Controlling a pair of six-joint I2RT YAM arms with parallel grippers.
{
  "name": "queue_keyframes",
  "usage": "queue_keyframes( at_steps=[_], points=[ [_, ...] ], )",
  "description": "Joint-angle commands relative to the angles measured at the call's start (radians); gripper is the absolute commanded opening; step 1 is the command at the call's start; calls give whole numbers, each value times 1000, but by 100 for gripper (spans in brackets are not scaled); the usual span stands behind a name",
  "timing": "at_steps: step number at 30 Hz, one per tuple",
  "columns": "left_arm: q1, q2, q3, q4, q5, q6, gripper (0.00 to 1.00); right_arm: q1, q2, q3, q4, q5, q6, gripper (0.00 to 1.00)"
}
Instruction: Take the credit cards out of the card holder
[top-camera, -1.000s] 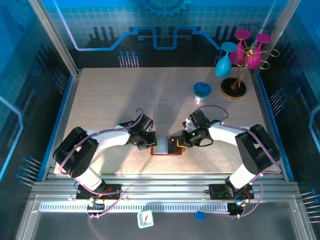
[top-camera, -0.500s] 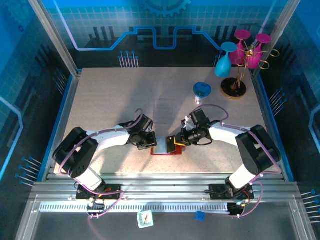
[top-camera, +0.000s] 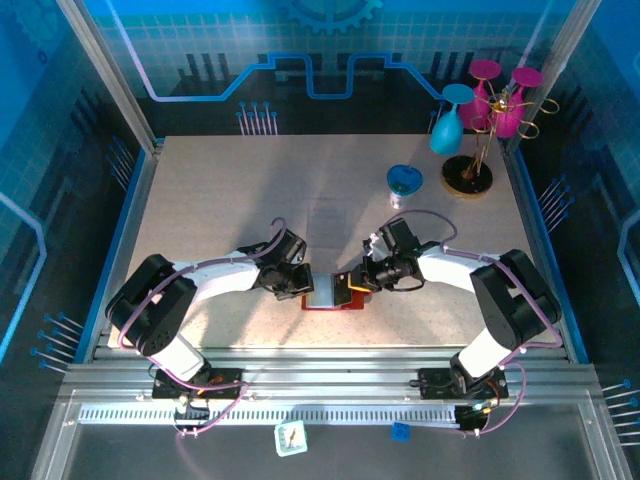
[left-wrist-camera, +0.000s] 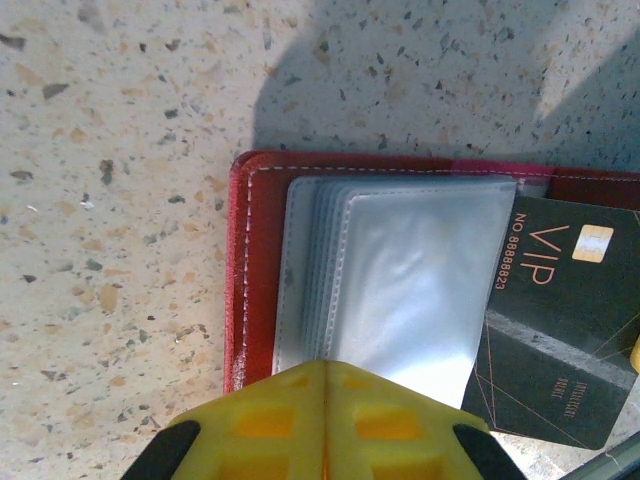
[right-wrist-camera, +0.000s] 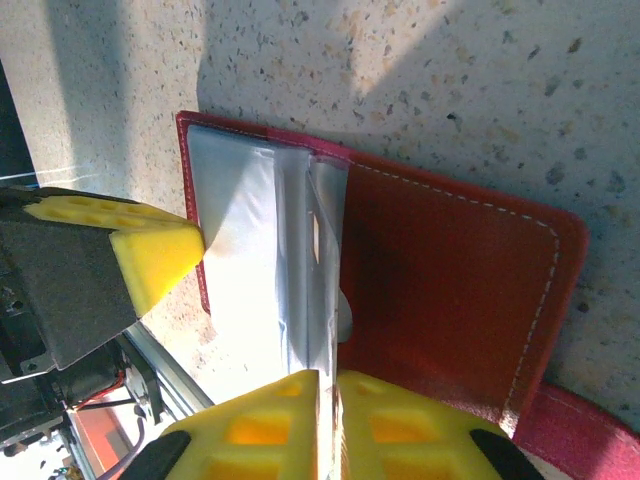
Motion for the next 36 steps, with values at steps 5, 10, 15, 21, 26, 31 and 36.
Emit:
queue_keyframes(
  at_steps=[5, 10, 15, 21, 26, 31, 36],
  points=[
    [7, -11, -26, -15, -8, -3, 7, -1, 26, -7, 15, -17, 14, 12],
    [8, -8, -23, -17, -7, 1, 7, 2, 24, -7, 17, -10, 17, 9],
    [8, -25, -18, -24, -10, 3, 10, 2, 0, -5, -2, 0, 8, 5],
    [8, -71, 7, -58, -29, 12, 13, 2, -53, 15, -61, 19, -9, 4],
    [8, -115, 21, -80, -52, 20, 17, 2, -100, 50, -134, 49, -43, 4],
    [10, -163, 20, -110, -86, 30, 18, 3, -109, 122, -246, 93, -122, 4],
    [32, -223, -18, -119, -107, 33, 22, 4, -71, 262, -395, 168, -294, 3]
  ],
)
